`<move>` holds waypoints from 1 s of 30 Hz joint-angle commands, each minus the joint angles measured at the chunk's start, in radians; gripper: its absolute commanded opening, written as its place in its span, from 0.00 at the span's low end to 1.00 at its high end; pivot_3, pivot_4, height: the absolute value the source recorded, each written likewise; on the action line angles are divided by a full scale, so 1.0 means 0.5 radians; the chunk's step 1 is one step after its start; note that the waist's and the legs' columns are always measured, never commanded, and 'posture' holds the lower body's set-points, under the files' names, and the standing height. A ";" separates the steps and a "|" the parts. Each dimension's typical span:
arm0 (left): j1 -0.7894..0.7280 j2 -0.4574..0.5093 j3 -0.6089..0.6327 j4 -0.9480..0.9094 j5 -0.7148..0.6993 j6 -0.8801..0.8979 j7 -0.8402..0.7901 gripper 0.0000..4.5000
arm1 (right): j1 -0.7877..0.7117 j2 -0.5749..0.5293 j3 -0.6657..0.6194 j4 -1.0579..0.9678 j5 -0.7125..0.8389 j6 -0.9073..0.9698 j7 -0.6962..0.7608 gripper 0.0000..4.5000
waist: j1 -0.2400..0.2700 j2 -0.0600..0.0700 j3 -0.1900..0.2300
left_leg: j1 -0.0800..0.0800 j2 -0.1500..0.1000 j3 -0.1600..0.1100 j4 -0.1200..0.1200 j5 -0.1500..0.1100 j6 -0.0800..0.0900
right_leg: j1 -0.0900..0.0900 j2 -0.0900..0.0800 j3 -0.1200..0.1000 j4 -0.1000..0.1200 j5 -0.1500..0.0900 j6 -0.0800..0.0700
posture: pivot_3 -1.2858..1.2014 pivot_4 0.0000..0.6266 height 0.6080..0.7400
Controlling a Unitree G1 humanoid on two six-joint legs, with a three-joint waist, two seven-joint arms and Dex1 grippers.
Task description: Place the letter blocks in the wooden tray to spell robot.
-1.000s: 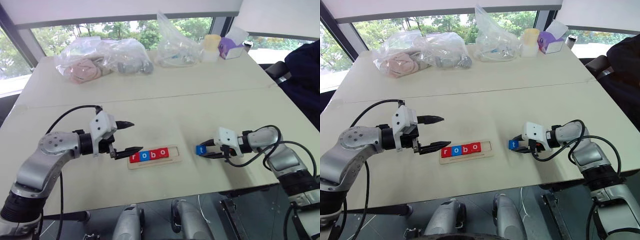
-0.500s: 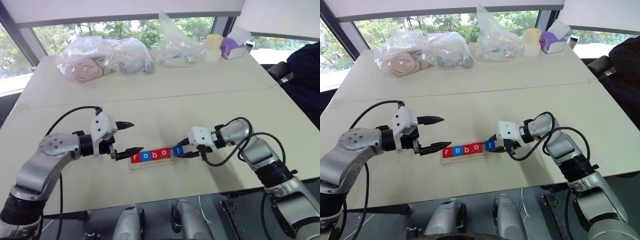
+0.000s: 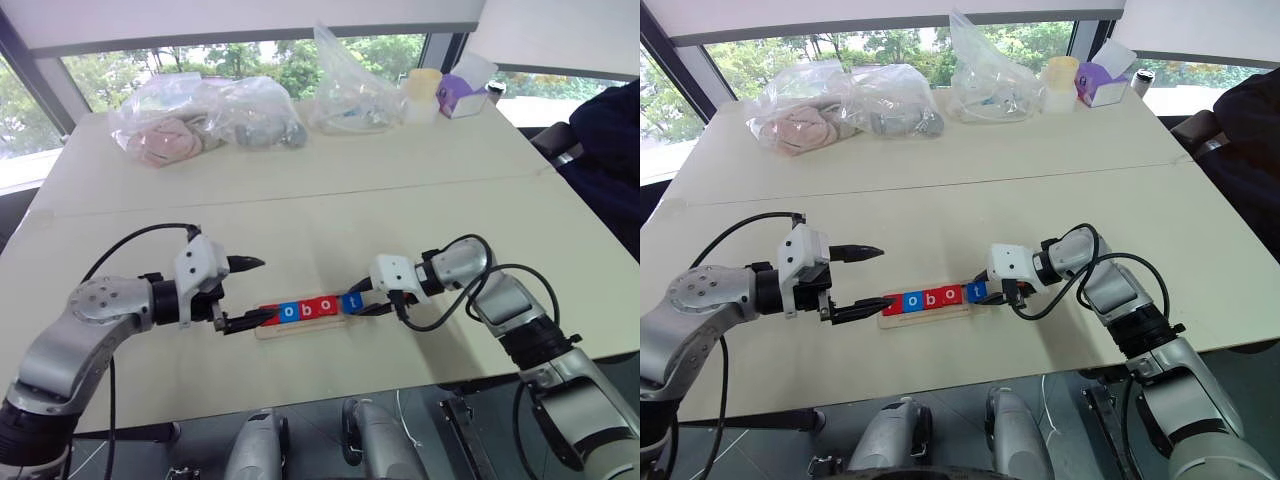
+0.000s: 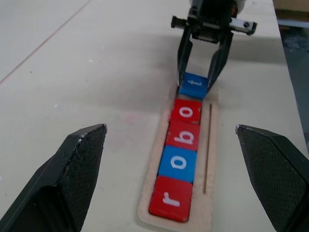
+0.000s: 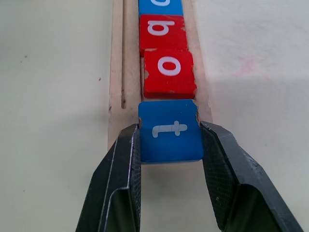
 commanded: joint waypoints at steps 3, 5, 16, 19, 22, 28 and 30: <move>-0.014 0.027 0.076 -0.036 -0.008 -0.055 -0.028 1.00 | -0.054 0.028 -0.011 -0.002 -0.007 -0.009 0.003 0.26 | 0.004 0.000 0.000 | 0.000 0.000 0.000 0.000 0.000 0.000 | 0.000 -0.001 0.000 0.000 0.000 0.000 | 0.52 0.24 1.00; -0.022 0.019 0.069 -0.035 -0.004 -0.057 -0.021 1.00 | -0.053 0.035 -0.007 -0.009 -0.008 -0.004 0.003 0.26 | 0.002 0.000 0.000 | 0.000 0.000 0.000 0.000 0.000 0.000 | 0.000 -0.001 0.000 0.000 0.000 0.000 | 0.52 0.24 1.00; -0.046 -0.011 0.050 -0.040 -0.002 -0.057 0.018 1.00 | -0.095 0.067 -0.003 0.065 -0.046 -0.013 0.006 0.26 | 0.000 0.000 0.000 | 0.000 0.000 0.000 0.000 0.000 0.000 | 0.000 -0.001 0.000 0.000 0.000 0.000 | 0.52 0.24 1.00; -0.048 -0.014 0.047 -0.040 0.001 -0.060 0.028 1.00 | -0.106 0.077 0.006 0.080 -0.050 0.003 0.020 0.26 | 0.001 0.000 0.000 | 0.000 0.000 0.000 0.000 0.000 0.000 | 0.000 -0.001 0.000 0.000 0.000 -0.001 | 0.52 0.24 1.00; -0.049 -0.016 0.046 -0.040 0.004 -0.061 0.035 1.00 | -0.112 0.089 0.008 0.076 -0.048 0.021 0.032 0.49 | 0.001 0.000 0.000 | 0.000 0.000 0.000 0.000 0.000 0.000 | 0.000 -0.001 0.000 0.000 0.000 0.000 | 0.52 0.24 1.00; -0.055 -0.020 0.045 -0.041 0.004 -0.057 0.048 1.00 | -0.141 0.099 -0.014 0.033 -0.025 0.076 0.048 0.99 | 0.001 0.000 0.000 | 0.000 0.000 0.000 0.000 0.000 0.000 | 0.000 -0.001 0.000 0.000 0.000 0.000 | 0.52 0.24 1.00; -0.059 -0.023 0.041 -0.041 0.004 -0.056 0.054 1.00 | -0.171 0.103 -0.046 0.033 0.002 0.108 0.044 0.99 | 0.001 0.000 0.000 | 0.000 0.000 0.000 0.000 0.000 0.000 | 0.000 -0.001 0.000 0.000 0.000 0.000 | 0.52 0.24 1.00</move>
